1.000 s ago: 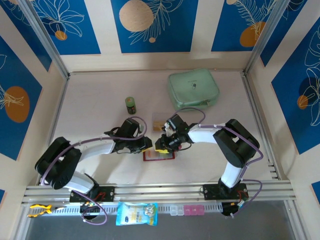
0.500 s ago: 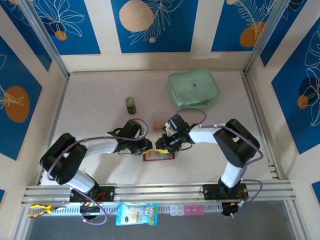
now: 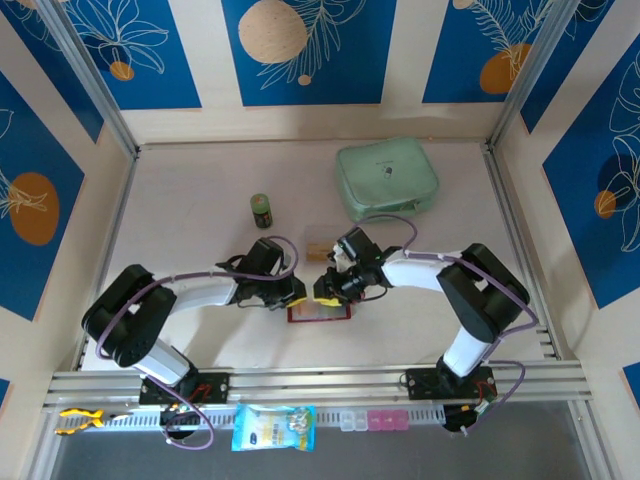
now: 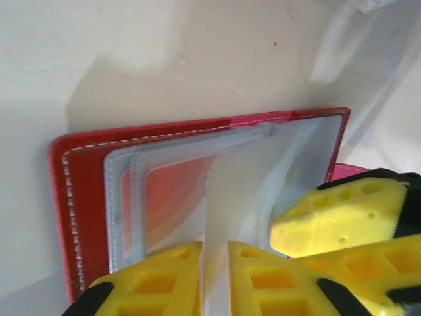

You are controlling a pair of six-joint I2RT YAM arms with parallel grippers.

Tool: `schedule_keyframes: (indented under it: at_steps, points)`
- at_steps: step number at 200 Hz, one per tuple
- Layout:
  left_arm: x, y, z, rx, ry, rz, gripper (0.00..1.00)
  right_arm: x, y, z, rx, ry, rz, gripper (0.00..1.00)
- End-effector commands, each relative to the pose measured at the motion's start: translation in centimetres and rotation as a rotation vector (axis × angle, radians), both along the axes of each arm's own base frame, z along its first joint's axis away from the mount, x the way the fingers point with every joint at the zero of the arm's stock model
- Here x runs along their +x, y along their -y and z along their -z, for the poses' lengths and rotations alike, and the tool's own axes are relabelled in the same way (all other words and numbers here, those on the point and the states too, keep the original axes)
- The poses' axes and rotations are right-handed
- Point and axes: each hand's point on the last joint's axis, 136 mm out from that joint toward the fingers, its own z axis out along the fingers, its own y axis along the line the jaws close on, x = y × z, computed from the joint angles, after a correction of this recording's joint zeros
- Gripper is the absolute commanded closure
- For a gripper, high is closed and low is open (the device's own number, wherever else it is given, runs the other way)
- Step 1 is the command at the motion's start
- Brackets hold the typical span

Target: Take the credit cards out of the card holder

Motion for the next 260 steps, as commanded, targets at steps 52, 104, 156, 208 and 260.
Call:
schedule_keyframes:
  at_steps: [52,104,156,208,260]
  points:
    - [0.7,2.6,-3.3,-0.069,0.038,0.056,0.81,1.2,3.4,-3.9,-0.091,0.092,0.036,0.66]
    - [0.8,5.4,-3.6,-0.119,0.025,0.096,0.79,1.6,5.8,-4.8,-0.076,0.101,0.094,0.66]
    - [0.8,7.7,-2.9,-0.126,0.004,0.136,0.73,1.2,7.0,-5.5,-0.069,0.109,0.115,0.66]
    - [1.0,9.3,-2.9,-0.142,0.001,0.166,0.61,1.0,7.5,-6.0,-0.063,0.117,0.117,0.66]
    - [1.4,8.5,-3.7,-0.121,0.043,0.156,0.56,1.1,7.2,-6.0,-0.054,0.104,0.114,0.66]
